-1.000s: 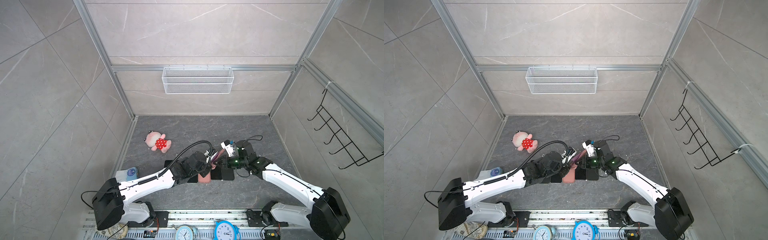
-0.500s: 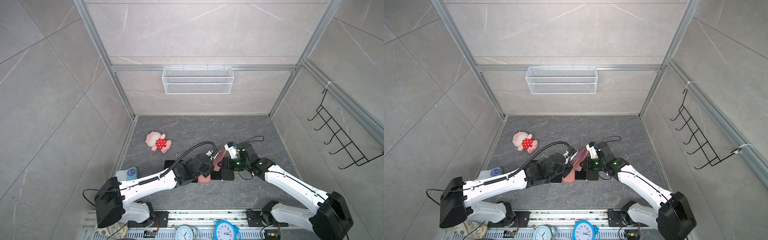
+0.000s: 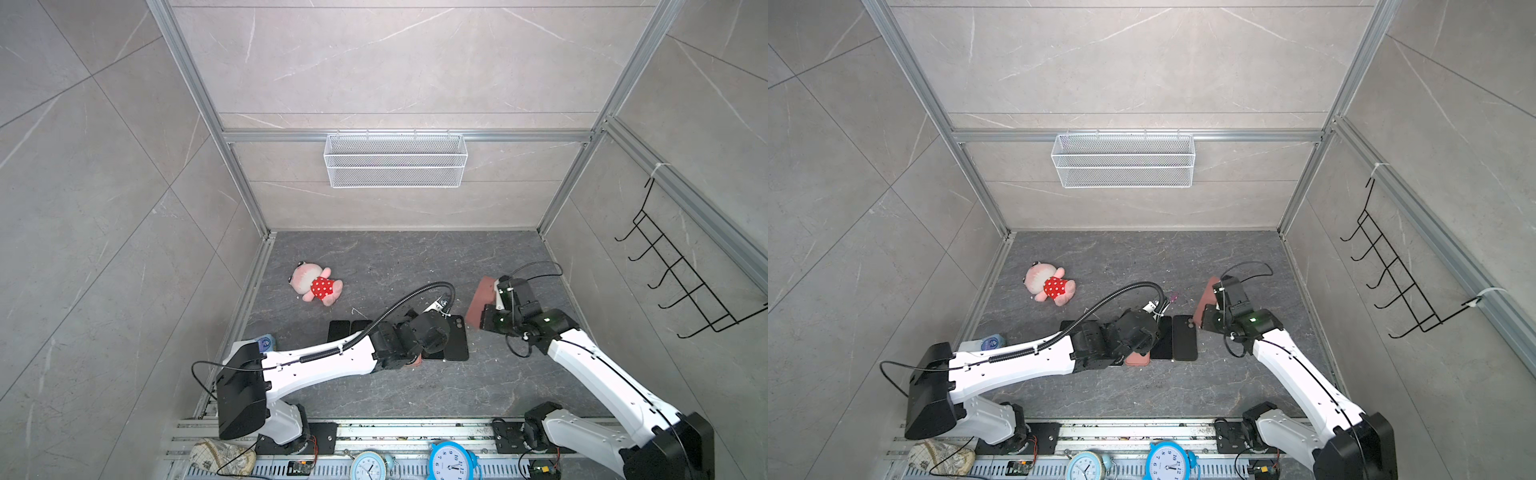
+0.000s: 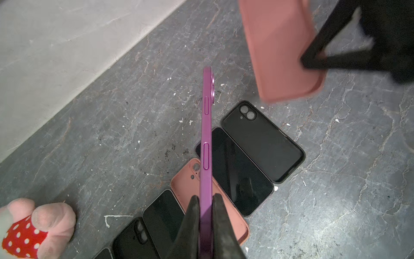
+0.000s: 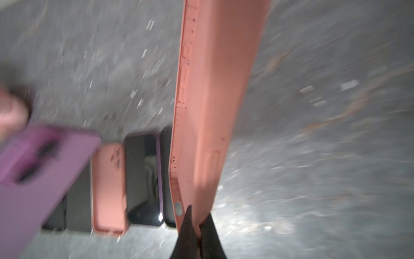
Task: Take the phone out of the phone case
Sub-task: Remove the phone case from the phone, then place the phone at the middle-right of the table.
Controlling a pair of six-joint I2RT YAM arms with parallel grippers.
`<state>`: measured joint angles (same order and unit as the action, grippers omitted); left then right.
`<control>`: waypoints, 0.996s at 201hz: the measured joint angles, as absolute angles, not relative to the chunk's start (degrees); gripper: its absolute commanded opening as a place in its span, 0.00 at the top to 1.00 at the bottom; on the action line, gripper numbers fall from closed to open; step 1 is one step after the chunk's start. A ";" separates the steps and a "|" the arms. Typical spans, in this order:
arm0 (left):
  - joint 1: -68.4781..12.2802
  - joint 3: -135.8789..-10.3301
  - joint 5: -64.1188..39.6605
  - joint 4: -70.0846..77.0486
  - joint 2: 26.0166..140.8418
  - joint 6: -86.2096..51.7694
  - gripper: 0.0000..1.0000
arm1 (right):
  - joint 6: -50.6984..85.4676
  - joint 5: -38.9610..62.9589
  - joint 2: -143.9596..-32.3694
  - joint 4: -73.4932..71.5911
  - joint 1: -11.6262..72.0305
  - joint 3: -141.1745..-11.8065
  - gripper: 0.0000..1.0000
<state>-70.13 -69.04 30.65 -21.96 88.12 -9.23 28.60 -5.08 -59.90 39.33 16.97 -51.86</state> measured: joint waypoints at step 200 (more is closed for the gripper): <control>-81.41 -139.41 40.99 -61.06 145.03 -15.07 1.00 | 21.32 -4.97 -54.26 52.58 3.29 -69.76 1.00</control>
<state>-81.41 -139.41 40.99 -61.06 145.03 -15.07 21.32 -4.97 -54.26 52.58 3.29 -69.76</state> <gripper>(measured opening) 0.097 0.065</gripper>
